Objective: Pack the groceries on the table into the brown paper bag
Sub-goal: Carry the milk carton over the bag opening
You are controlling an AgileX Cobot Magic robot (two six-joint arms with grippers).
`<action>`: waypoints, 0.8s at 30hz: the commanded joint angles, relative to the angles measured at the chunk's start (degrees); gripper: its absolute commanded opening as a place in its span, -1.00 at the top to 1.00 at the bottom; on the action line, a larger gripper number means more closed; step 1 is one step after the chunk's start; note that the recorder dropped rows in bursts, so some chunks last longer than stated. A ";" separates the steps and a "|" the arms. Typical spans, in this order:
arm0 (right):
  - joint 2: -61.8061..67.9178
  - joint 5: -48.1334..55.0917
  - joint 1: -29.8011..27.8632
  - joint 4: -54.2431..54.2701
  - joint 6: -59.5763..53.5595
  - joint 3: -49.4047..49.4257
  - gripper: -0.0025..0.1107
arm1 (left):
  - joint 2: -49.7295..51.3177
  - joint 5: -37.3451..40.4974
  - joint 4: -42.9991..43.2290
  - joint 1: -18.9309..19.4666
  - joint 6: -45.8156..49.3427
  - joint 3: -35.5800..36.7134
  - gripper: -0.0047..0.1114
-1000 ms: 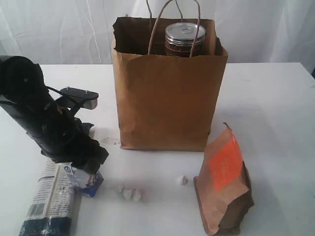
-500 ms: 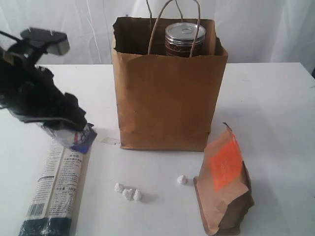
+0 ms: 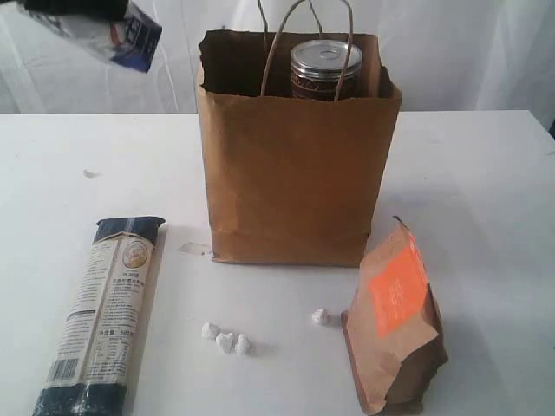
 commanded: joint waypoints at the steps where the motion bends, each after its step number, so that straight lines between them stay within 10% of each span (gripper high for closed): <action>1: -0.28 -0.15 -0.32 -0.23 0.13 0.30 0.96 | 0.41 -3.71 -1.34 -0.32 -0.53 -3.55 0.92; 24: -0.28 -0.15 -0.32 -0.23 0.13 0.30 0.96 | 11.96 -15.75 -12.23 -0.32 7.33 -4.53 0.92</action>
